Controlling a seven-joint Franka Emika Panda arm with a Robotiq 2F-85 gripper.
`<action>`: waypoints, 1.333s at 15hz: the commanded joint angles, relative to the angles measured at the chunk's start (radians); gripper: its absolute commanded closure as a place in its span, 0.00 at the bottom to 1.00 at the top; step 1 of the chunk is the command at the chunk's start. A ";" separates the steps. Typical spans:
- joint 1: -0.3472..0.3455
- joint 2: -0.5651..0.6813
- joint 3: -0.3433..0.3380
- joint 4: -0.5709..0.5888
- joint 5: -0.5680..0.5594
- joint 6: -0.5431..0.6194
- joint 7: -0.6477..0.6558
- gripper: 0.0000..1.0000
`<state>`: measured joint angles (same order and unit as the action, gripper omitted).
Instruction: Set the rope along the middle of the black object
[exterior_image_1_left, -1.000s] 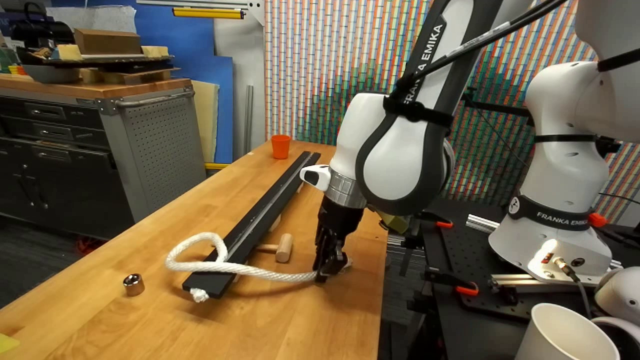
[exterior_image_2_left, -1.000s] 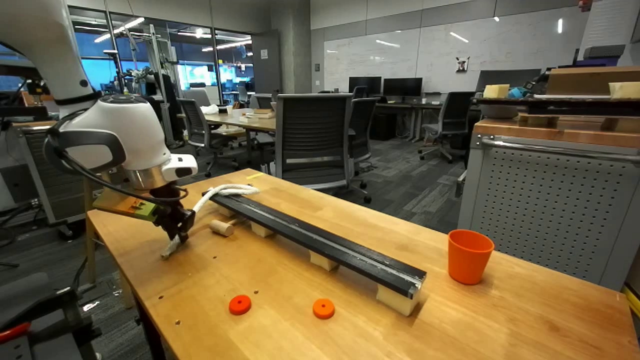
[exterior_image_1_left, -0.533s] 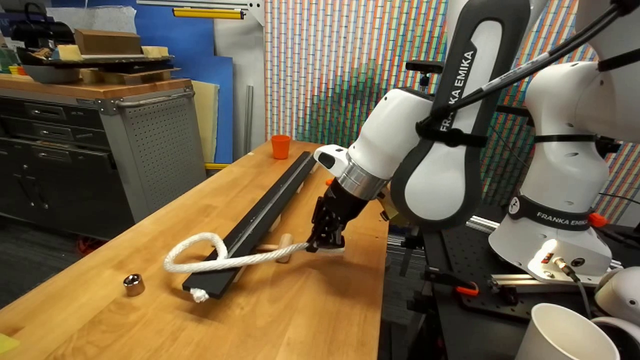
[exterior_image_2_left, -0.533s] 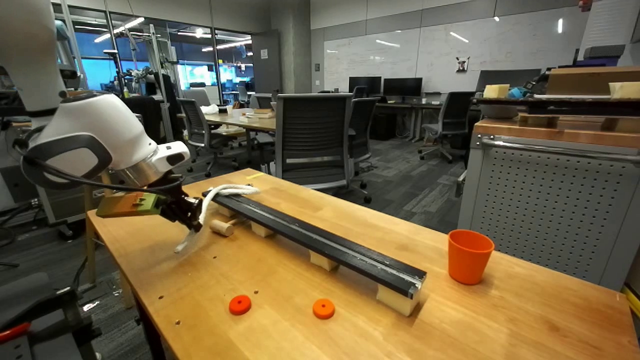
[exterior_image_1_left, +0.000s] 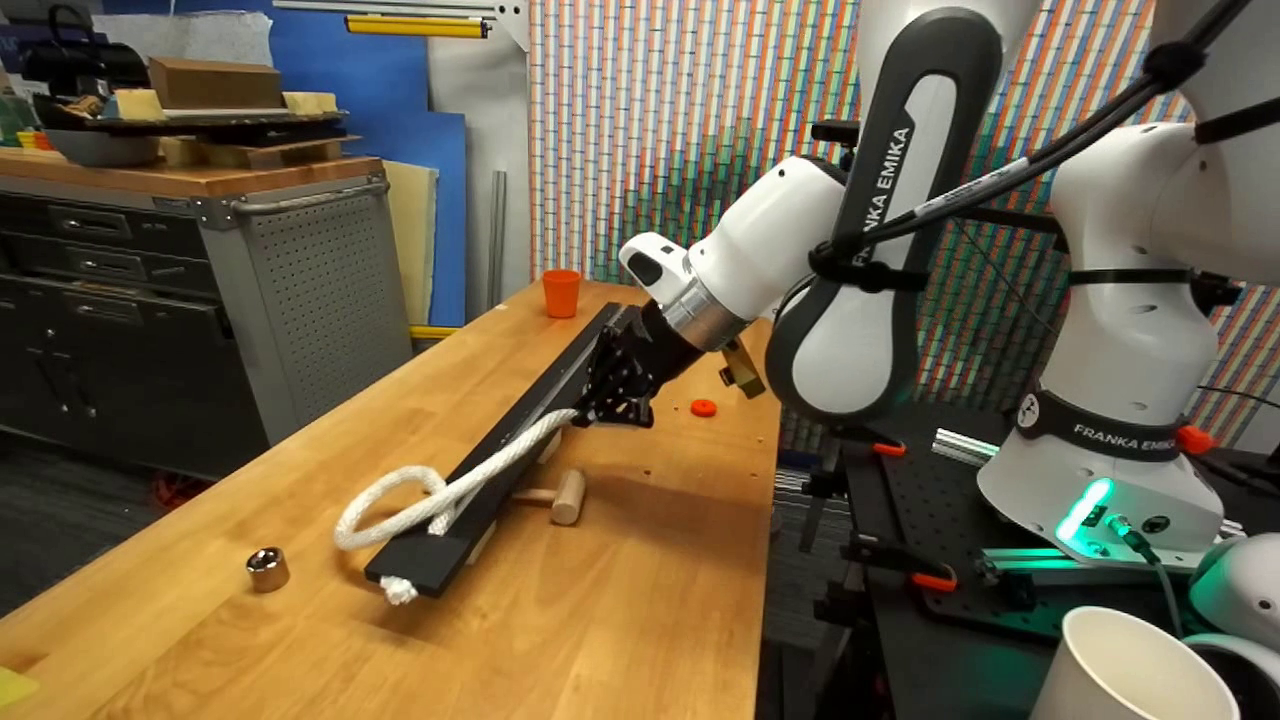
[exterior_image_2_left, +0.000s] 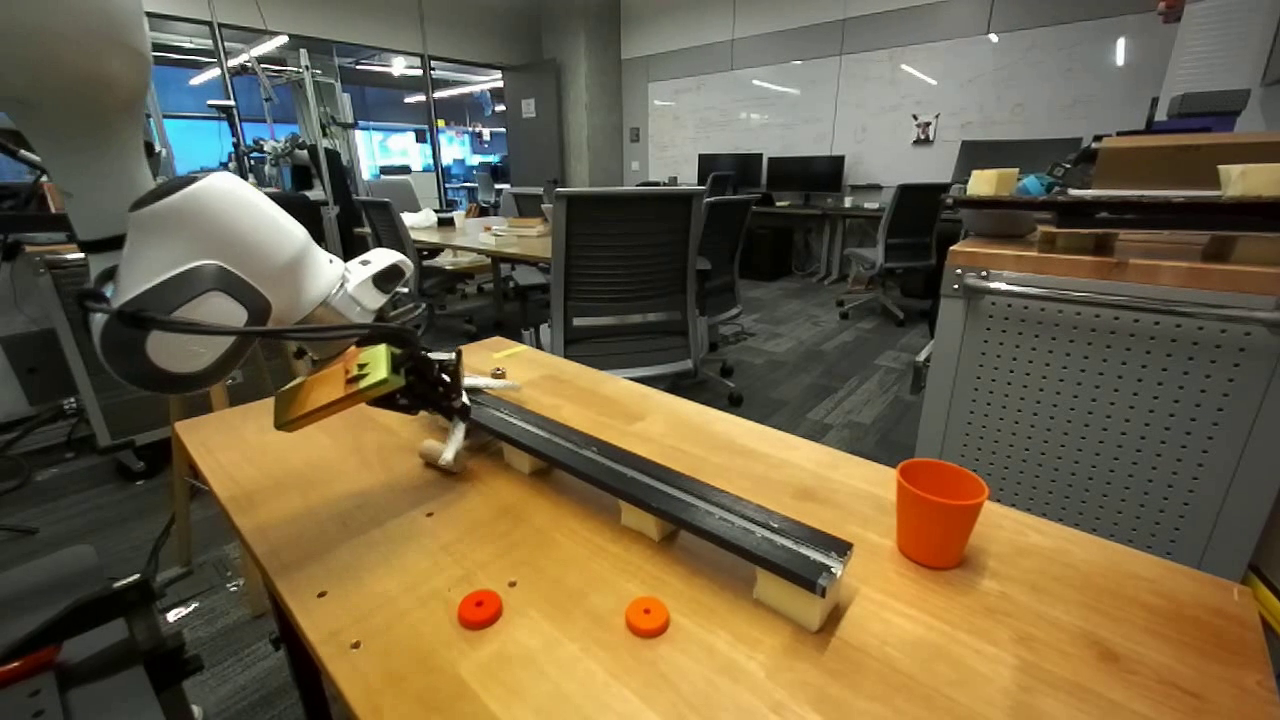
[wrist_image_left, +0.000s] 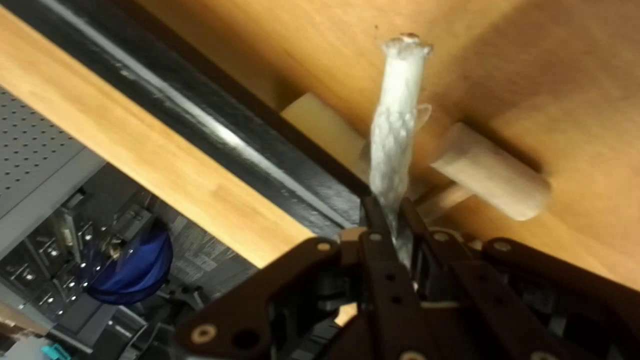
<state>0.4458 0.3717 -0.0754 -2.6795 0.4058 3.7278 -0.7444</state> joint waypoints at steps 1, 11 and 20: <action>-0.016 0.088 -0.084 0.058 -0.056 0.146 -0.072 0.96; -0.124 0.354 -0.196 0.253 -0.090 0.411 -0.206 0.95; -0.190 0.413 -0.231 0.304 -0.122 0.376 -0.256 0.96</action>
<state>0.2664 0.7800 -0.2895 -2.3963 0.3145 4.1160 -0.9637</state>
